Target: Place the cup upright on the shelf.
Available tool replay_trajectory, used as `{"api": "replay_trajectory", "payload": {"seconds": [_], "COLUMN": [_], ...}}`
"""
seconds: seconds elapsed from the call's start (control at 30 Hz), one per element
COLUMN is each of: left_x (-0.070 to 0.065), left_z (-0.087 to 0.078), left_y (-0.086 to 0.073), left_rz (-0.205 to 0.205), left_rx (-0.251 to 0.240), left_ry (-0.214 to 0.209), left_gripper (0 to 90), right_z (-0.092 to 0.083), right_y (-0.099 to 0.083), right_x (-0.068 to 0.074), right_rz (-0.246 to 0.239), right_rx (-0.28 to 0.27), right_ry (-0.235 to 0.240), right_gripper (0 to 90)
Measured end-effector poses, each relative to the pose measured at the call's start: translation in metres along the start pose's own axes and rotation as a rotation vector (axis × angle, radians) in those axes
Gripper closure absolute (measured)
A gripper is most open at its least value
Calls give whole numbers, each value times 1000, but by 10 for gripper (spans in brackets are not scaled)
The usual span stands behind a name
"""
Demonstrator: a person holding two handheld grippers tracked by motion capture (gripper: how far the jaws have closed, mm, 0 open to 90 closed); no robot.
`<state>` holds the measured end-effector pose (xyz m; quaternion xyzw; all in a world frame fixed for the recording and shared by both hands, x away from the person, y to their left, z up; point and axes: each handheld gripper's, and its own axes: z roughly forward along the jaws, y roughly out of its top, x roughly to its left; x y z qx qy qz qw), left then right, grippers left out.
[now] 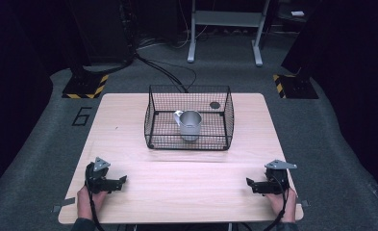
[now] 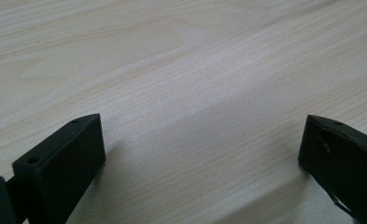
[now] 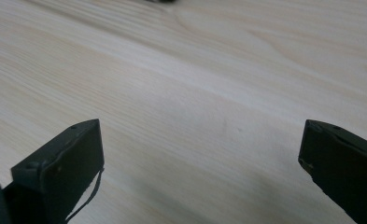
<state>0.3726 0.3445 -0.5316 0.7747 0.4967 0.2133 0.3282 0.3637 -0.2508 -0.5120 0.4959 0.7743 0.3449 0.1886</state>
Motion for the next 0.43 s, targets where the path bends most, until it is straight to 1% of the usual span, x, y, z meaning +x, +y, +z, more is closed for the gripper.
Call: {"api": "replay_trajectory", "payload": {"seconds": [0.03, 0.07, 0.13, 0.23, 0.27, 0.3, 0.33, 0.43], "left_x": [0, 0, 0, 0, 0, 0, 0, 0], "left_z": [0, 0, 0, 0, 0, 0, 1, 1], "left_y": [0, 0, 0, 0, 0, 0, 0, 0], "left_rz": [0, 0, 0, 0, 0, 0, 0, 2], "left_rx": [0, -3, 1, 1, 0, 0, -4, -3], "left_ry": [0, 3, 0, 0, -1, -1, 2, 3], "left_gripper": [4, 4, 3, 4, 3, 3, 2, 2], "right_z": [0, 2, 4, 6, 7, 7, 7, 7], "right_y": [0, -6, -11, -14, -18, -18, -18, -18], "right_x": [0, -1, -1, -1, -4, -4, -3, -3], "right_rz": [0, -22, -18, -20, -18, -18, -8, -6], "right_rx": [0, 15, 14, 23, 4, 4, 10, 4], "right_ry": [0, -30, -48, -57, -57, -57, -65, -63], "right_gripper": [0, 0, 0, 0, 0, 0, 0, 0]}}
